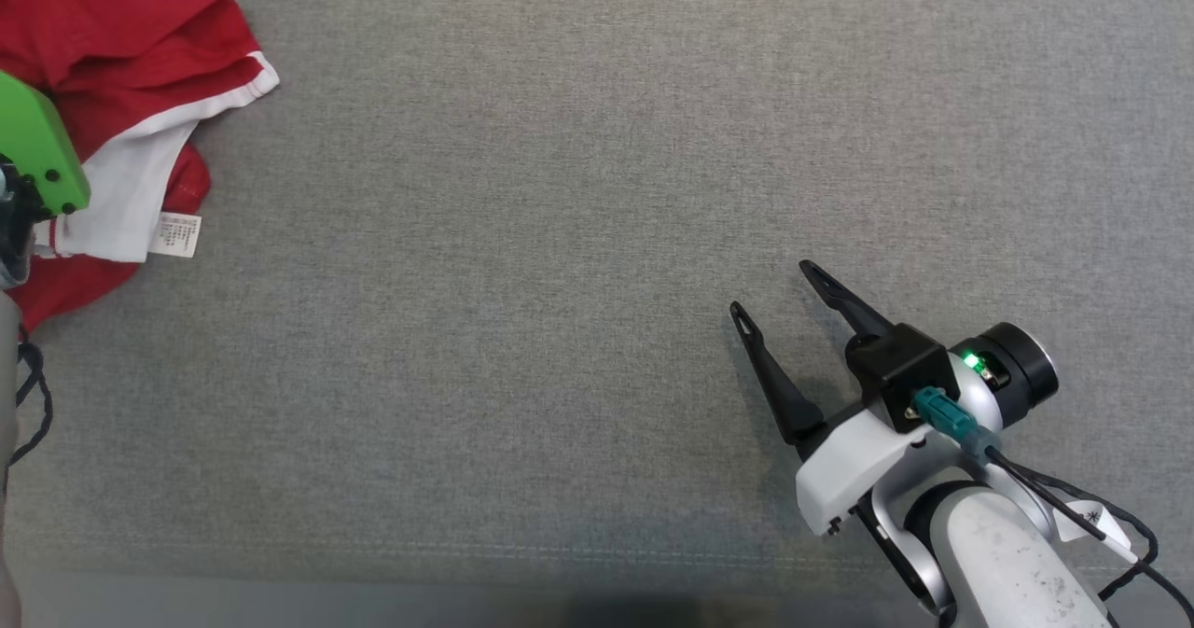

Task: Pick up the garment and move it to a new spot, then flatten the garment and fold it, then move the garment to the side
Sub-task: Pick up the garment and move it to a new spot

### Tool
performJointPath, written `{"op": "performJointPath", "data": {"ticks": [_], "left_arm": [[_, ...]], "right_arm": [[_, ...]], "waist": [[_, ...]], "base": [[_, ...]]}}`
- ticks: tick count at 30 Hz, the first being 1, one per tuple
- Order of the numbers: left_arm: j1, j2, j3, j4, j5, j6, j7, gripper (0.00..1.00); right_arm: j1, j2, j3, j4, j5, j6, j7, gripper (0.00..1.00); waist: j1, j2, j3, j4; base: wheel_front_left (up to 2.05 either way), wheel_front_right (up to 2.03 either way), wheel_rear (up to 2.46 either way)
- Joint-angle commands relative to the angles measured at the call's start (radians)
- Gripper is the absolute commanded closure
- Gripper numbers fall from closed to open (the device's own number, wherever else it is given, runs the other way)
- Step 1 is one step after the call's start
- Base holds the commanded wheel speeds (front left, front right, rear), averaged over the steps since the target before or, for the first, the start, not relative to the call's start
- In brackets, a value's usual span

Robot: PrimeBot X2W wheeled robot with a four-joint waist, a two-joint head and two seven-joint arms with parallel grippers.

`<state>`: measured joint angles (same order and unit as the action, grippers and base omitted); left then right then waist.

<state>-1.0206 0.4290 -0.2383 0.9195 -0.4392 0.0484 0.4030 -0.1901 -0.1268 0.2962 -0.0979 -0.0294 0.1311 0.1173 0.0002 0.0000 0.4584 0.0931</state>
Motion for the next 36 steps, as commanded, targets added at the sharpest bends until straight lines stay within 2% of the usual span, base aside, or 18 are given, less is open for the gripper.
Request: {"op": "performJointPath", "data": {"ticks": [1, 3, 4, 5, 6, 16, 19, 23, 30, 36], "left_arm": [[-0.015, 0.025, 0.003, 0.014, 0.009, 0.021, 0.000, 0.00], [-0.005, 0.027, 0.004, 0.029, 0.012, 0.039, -0.004, 0.00], [-0.003, 0.028, 0.006, 0.034, 0.010, 0.042, -0.007, 0.40], [-0.001, 0.029, 0.006, 0.037, 0.010, 0.047, -0.016, 0.62], [0.001, 0.028, 0.004, 0.039, 0.014, 0.051, -0.025, 1.00], [0.012, -0.003, -0.010, 0.036, 0.008, 0.049, -0.092, 1.00], [0.027, -0.014, -0.020, 0.018, 0.012, 0.037, -0.143, 1.00], [0.025, -0.026, -0.044, -0.014, 0.019, -0.002, -0.176, 1.00], [0.025, -0.097, -0.110, -0.094, 0.034, -0.056, -0.196, 1.00], [0.050, -0.181, -0.167, -0.160, 0.039, -0.071, -0.192, 1.00]], "right_arm": [[-0.007, 0.002, 0.005, -0.001, -0.008, -0.001, -0.003, 0.00], [-0.011, 0.001, 0.007, 0.002, -0.003, -0.001, -0.006, 0.00], [-0.011, 0.001, 0.005, 0.003, 0.000, -0.001, -0.008, 0.00], [-0.009, 0.000, 0.001, 0.006, 0.002, -0.001, -0.010, 0.00], [-0.006, 0.001, -0.001, 0.010, 0.004, -0.001, -0.013, 0.00], [0.024, 0.022, 0.001, 0.068, 0.021, -0.001, -0.041, 0.00], [0.037, 0.036, 0.009, 0.108, 0.036, -0.001, -0.060, 0.00], [0.061, 0.049, -0.001, 0.138, 0.045, -0.001, -0.076, 0.00], [0.102, 0.066, -0.026, 0.170, 0.054, -0.001, -0.093, 0.00], [0.121, 0.072, -0.039, 0.179, 0.055, -0.001, -0.095, 0.00]], "waist": [[-0.0002, 0.0000, 0.030, -0.038], [-0.0002, 0.0000, 0.025, -0.046], [-0.0002, 0.0000, 0.023, -0.048], [-0.0002, 0.0000, 0.019, -0.049], [-0.0002, 0.0000, 0.014, -0.049], [-0.0002, 0.0000, -0.105, -0.045], [-0.0002, 0.0000, -0.192, -0.054], [-0.0002, 0.0000, -0.271, -0.072], [-0.0002, 0.0000, -0.378, -0.131], [-0.0002, 0.0000, -0.429, -0.212]], "base": [[0.00, 0.00, 0.00], [0.00, 0.00, 0.00], [0.00, 0.00, 0.00], [0.00, 0.00, 0.00], [0.00, 0.00, 0.00], [0.00, 0.00, 0.00], [0.00, 0.00, 0.00], [0.00, 0.00, 0.00], [0.00, 0.00, 0.00], [0.00, 0.00, 0.00]]}}
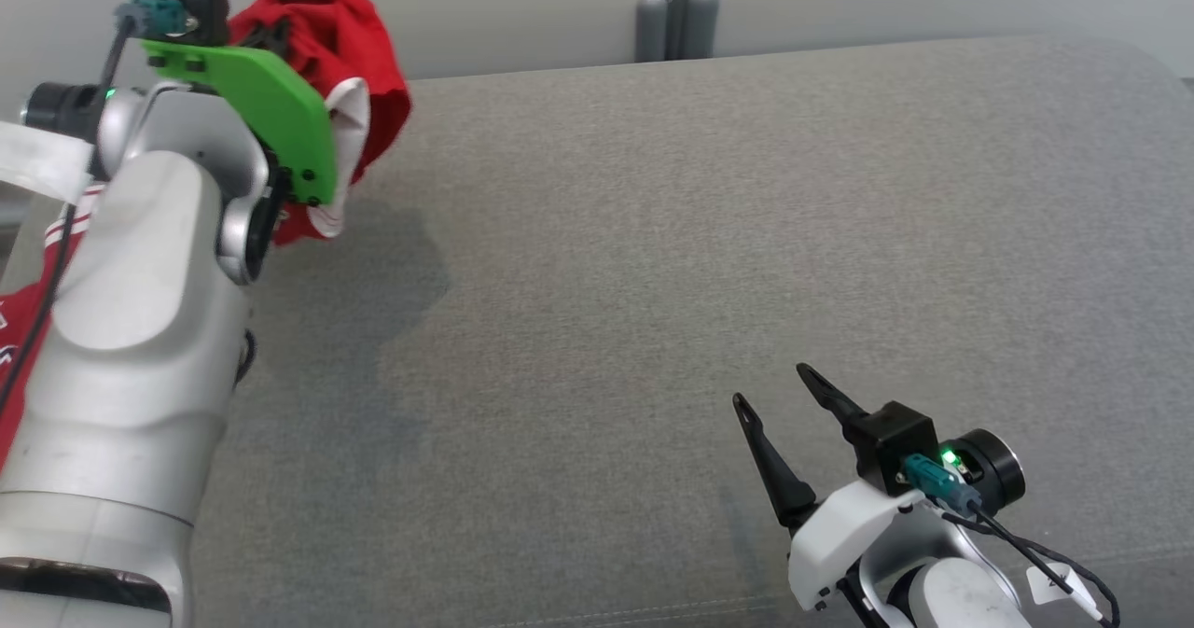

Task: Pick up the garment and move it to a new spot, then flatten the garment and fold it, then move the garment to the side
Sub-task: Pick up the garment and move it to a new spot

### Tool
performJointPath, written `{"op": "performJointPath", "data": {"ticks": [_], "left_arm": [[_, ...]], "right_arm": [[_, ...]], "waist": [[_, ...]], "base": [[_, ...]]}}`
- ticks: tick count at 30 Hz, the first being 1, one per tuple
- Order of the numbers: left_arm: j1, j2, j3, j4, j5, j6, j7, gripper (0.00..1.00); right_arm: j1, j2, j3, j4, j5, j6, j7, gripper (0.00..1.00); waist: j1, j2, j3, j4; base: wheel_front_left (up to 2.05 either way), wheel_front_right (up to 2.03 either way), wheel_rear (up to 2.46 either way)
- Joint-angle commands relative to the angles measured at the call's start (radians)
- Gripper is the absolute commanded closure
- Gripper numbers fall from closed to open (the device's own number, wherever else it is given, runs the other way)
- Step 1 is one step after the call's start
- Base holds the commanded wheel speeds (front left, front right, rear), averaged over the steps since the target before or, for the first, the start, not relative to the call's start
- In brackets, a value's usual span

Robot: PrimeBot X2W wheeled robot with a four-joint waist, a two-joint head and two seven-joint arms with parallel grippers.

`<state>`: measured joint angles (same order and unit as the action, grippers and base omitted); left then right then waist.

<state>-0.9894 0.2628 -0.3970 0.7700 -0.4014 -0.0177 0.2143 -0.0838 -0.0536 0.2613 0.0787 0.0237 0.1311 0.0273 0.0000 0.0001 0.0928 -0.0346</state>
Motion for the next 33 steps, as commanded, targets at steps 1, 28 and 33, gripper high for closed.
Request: {"op": "performJointPath", "data": {"ticks": [1, 28, 33], "left_arm": [[0.023, -0.028, -0.016, -0.022, 0.000, -0.007, -0.006, 1.00], [0.147, -0.123, -0.113, -0.046, -0.129, -0.025, -0.071, 1.00], [0.186, -0.061, -0.098, 0.060, -0.113, 0.026, -0.112, 0.77]], "right_arm": [[0.016, -0.001, -0.005, 0.003, 0.004, -0.001, -0.006, 0.00], [-0.030, 0.003, -0.011, 0.016, 0.062, -0.001, -0.057, 0.00], [-0.041, 0.003, -0.007, 0.027, 0.063, -0.001, -0.063, 0.00]], "waist": [[0.0000, -0.0001, -0.067, -0.101], [0.0000, -0.0001, 0.031, -0.324], [0.0000, -0.0001, 0.038, -0.311]], "base": [[0.00, 0.00, 0.00], [0.00, 0.00, 0.00], [0.00, 0.00, 0.00]]}}
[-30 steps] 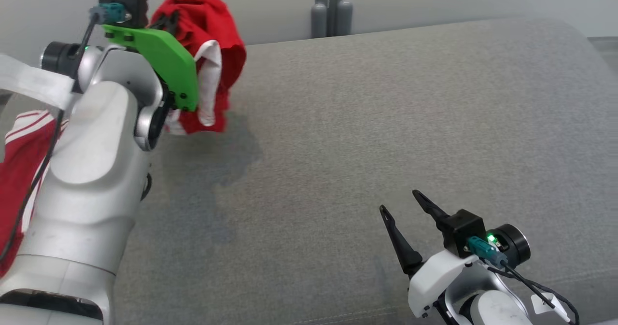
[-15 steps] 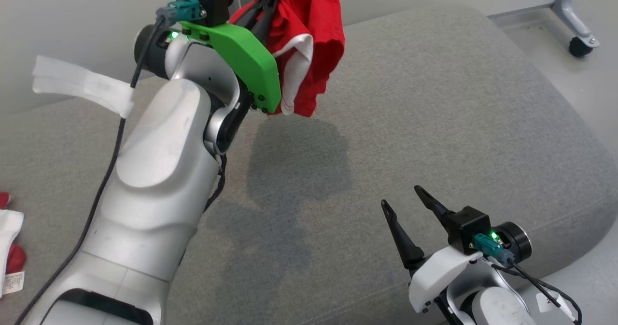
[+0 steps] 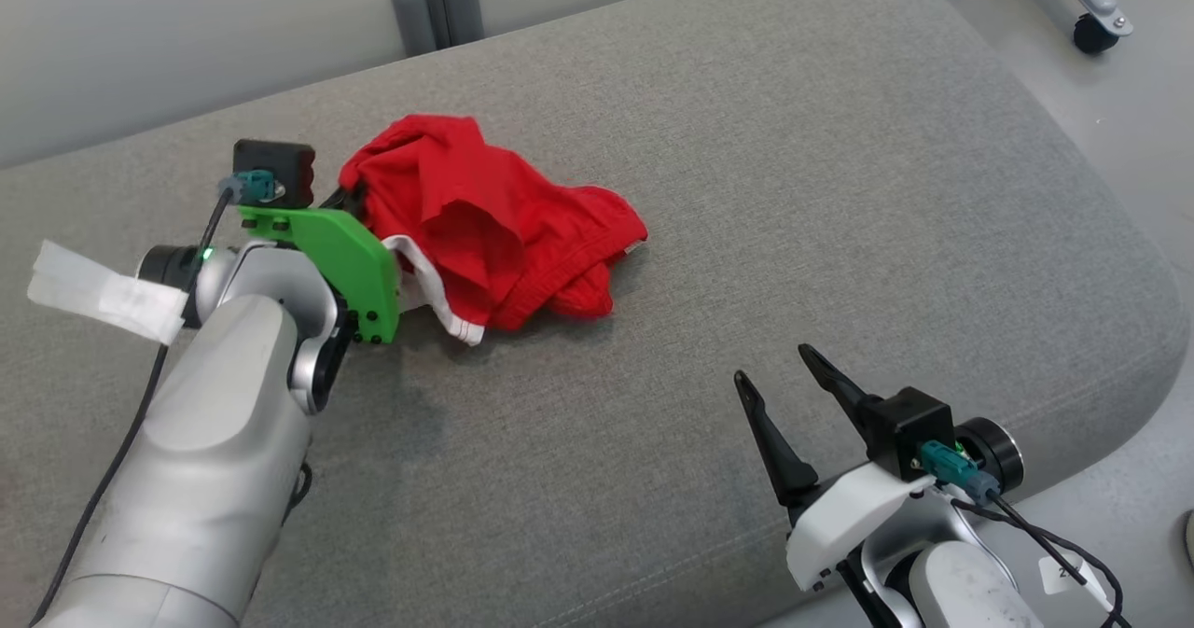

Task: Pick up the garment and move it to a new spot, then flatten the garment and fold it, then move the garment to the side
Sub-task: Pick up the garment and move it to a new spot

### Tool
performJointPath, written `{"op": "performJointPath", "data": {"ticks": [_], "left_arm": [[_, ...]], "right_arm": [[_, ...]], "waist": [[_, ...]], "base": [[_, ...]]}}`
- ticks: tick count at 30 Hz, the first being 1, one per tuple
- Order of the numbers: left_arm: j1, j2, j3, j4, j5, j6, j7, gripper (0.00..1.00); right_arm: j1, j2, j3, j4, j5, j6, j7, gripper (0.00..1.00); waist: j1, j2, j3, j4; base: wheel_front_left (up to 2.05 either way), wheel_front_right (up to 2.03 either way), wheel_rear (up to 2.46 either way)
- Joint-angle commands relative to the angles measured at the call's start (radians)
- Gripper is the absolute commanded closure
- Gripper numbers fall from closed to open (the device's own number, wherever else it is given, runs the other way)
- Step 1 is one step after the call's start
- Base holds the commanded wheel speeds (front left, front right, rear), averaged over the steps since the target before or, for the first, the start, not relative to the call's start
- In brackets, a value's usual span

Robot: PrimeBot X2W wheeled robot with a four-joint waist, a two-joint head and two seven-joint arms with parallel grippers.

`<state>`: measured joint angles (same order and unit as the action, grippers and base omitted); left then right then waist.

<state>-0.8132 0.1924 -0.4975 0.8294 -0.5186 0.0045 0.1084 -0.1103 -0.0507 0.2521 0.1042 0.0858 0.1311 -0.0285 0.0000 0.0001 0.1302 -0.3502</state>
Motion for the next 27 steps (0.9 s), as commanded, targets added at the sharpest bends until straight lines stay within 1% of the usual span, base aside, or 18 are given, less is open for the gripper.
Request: {"op": "performJointPath", "data": {"ticks": [1, 2, 5, 8, 13, 18, 22, 27], "left_arm": [[0.014, 0.020, 0.005, 0.018, 0.011, 0.016, -0.022, 0.36], [0.018, 0.025, 0.010, 0.034, 0.011, 0.027, -0.037, 0.00], [0.032, 0.031, 0.026, 0.080, 0.001, 0.048, -0.080, 0.00], [0.042, 0.029, 0.033, 0.117, -0.009, 0.052, -0.105, 0.00], [0.049, 0.019, 0.025, 0.137, -0.010, 0.030, -0.151, 0.00], [0.049, -0.008, -0.003, 0.122, -0.007, -0.011, -0.155, 0.00], [0.043, -0.026, -0.037, 0.090, 0.013, -0.032, -0.144, 0.00], [0.057, -0.056, -0.077, 0.045, 0.020, -0.051, -0.114, 0.00]], "right_arm": [[-0.016, 0.000, 0.002, 0.004, 0.000, -0.001, -0.007, 0.00], [-0.017, 0.000, 0.002, 0.006, -0.001, -0.001, -0.008, 0.00], [-0.019, 0.000, 0.001, 0.012, -0.006, -0.001, -0.007, 0.00], [-0.013, 0.000, 0.003, 0.013, -0.012, -0.001, 0.000, 0.00], [0.006, 0.000, -0.003, 0.016, -0.017, -0.001, 0.009, 0.00], [0.029, 0.000, -0.012, 0.010, -0.022, -0.001, 0.025, 0.00], [0.046, 0.000, -0.019, -0.002, -0.028, -0.001, 0.033, 0.00], [0.061, 0.000, -0.024, -0.019, -0.032, -0.001, 0.043, 0.00]], "waist": [[0.0000, -0.0001, 0.000, 0.008], [0.0000, -0.0001, -0.001, 0.013], [0.0000, -0.0001, -0.008, 0.031], [0.0000, -0.0001, -0.023, 0.053], [0.0000, -0.0001, -0.059, 0.092], [0.0000, -0.0001, -0.094, 0.113], [0.0000, -0.0001, -0.106, 0.108], [0.0000, -0.0001, -0.106, 0.069]], "base": [[0.00, 0.00, 0.00], [0.00, 0.00, 0.00], [0.00, 0.00, 0.00], [0.00, 0.00, 0.00], [0.00, 0.00, 0.00], [0.00, 0.00, 0.00], [0.00, 0.00, 0.00], [0.00, 0.00, 0.00]]}}
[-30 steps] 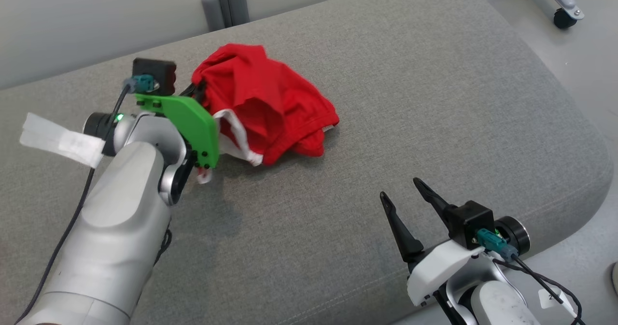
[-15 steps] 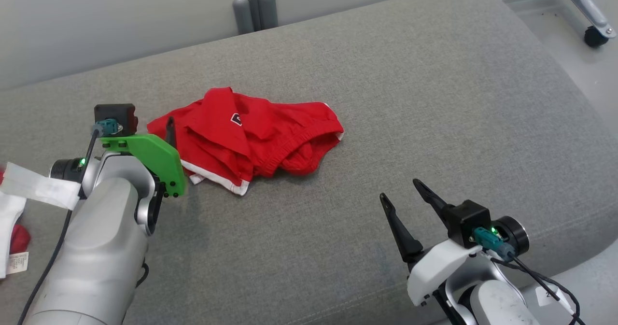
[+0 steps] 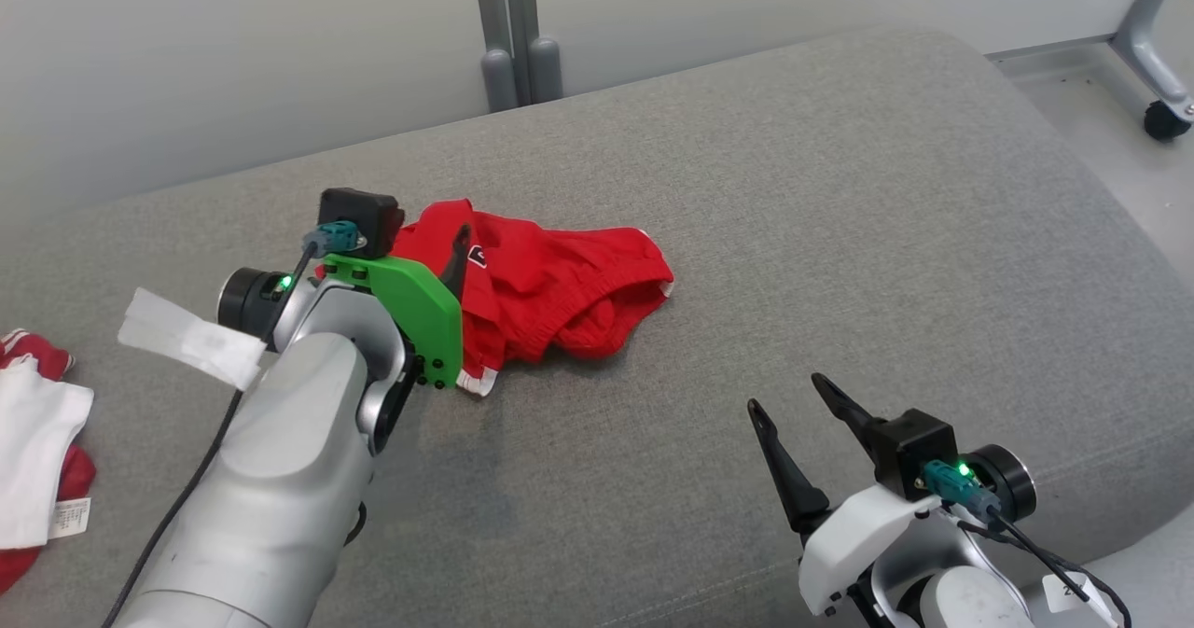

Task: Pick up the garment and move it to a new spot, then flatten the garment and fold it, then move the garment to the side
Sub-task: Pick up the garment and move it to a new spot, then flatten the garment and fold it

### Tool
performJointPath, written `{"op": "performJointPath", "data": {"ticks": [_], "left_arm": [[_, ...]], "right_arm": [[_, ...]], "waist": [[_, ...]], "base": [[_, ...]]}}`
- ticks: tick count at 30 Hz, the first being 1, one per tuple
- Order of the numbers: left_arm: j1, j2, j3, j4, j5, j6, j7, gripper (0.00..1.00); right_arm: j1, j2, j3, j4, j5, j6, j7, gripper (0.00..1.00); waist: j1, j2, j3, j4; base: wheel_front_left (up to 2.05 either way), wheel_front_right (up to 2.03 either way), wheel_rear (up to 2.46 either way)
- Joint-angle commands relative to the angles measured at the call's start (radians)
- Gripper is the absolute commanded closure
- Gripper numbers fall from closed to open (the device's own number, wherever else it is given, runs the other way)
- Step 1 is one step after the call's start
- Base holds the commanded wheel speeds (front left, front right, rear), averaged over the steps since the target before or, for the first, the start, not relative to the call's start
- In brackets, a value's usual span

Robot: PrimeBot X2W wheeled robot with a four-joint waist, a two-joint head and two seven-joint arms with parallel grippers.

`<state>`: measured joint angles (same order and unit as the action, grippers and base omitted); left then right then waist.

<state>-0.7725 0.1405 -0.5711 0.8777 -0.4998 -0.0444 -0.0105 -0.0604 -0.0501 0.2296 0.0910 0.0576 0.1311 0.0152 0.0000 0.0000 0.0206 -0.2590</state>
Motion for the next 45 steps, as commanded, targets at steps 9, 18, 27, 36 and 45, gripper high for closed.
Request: {"op": "performJointPath", "data": {"ticks": [9, 18, 27, 36, 45], "left_arm": [[0.008, -0.031, -0.066, -0.053, 0.027, -0.008, 0.074, 0.00], [-0.037, -0.053, -0.151, -0.058, 0.083, -0.003, 0.111, 0.00], [-0.099, -0.037, -0.225, 0.014, 0.166, 0.026, 0.123, 0.00], [-0.128, -0.013, -0.230, 0.097, 0.164, 0.035, 0.130, 0.33], [-0.128, -0.045, -0.184, 0.096, 0.093, 0.006, 0.024, 1.00]], "right_arm": [[-0.005, 0.000, -0.001, -0.019, -0.004, -0.001, 0.004, 0.00], [-0.027, 0.000, -0.013, -0.011, 0.019, -0.001, -0.022, 0.00], [-0.040, 0.000, -0.025, -0.001, 0.038, -0.001, -0.053, 0.00], [-0.048, 0.000, -0.023, 0.010, 0.052, -0.001, -0.072, 0.00], [-0.065, 0.000, -0.014, 0.029, 0.051, -0.001, -0.074, 0.00]], "waist": [[0.0000, 0.0000, 0.044, -0.125], [0.0000, 0.0000, 0.107, -0.228], [0.0000, 0.0000, 0.168, -0.268], [0.0000, 0.0000, 0.207, -0.270], [0.0000, 0.0000, 0.193, -0.233]], "base": [[0.00, 0.00, 0.00], [0.00, 0.00, 0.00], [0.00, 0.00, 0.00], [0.00, 0.00, 0.00], [0.00, 0.00, 0.00]]}}
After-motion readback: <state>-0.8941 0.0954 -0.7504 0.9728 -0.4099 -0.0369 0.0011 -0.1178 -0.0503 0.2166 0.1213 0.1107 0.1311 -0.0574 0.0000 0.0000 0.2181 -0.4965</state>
